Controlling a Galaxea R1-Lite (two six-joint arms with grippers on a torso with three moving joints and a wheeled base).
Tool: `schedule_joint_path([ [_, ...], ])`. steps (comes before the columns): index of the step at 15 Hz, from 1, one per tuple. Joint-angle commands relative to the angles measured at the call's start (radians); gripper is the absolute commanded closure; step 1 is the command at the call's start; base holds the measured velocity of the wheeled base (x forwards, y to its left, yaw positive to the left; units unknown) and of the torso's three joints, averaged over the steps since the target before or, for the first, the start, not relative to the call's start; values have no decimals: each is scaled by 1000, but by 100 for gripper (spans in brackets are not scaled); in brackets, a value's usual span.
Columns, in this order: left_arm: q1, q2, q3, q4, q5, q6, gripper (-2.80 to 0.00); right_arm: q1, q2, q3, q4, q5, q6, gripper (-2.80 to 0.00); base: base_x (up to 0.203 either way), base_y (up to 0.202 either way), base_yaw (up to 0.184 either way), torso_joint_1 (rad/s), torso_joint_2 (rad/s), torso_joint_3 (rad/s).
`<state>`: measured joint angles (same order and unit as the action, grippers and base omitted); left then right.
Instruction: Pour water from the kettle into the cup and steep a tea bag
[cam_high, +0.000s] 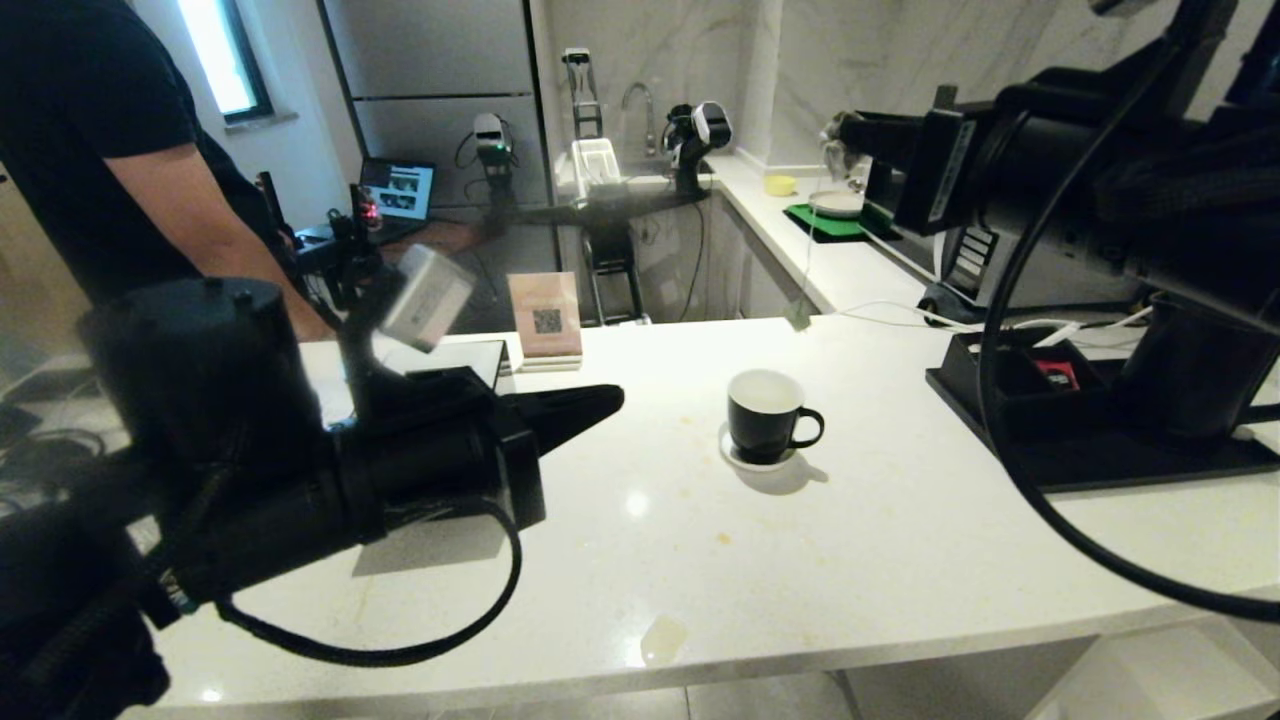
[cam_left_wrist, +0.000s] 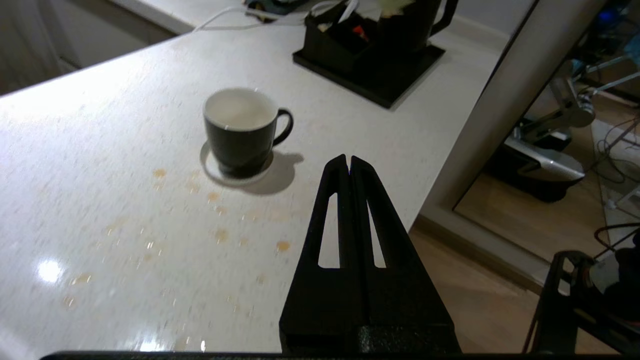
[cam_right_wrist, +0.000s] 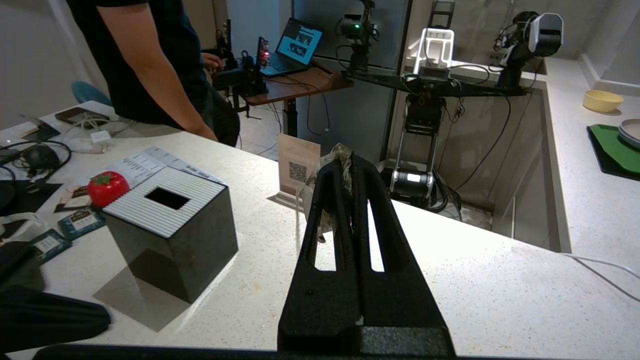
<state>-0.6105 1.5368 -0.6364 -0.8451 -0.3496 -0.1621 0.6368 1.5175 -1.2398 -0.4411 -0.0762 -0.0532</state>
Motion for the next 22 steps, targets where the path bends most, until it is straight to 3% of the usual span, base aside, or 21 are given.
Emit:
schedule_joint_path([
  [1,-38,108,-11,-107,-2,-3,0,9,-26,13,12,0,0,0,0,0,0,0,0,0],
  [2,-53,132,-21,-132,-2,-3,0,12,-35,26,17,1,0,0,0,0,0,0,0,0],
  [3,-66,147,-35,-140,-1,-2,-280,17,-45,35,18,1,0,0,0,0,0,0,0,0],
  [9,-85,204,-75,-213,-5,0,-280,72,-84,98,16,4,2,0,0,0,0,0,0,0],
  [22,-126,220,-62,-229,-5,9,-280,164,-82,143,4,23,0,0,0,0,0,0,0,0],
])
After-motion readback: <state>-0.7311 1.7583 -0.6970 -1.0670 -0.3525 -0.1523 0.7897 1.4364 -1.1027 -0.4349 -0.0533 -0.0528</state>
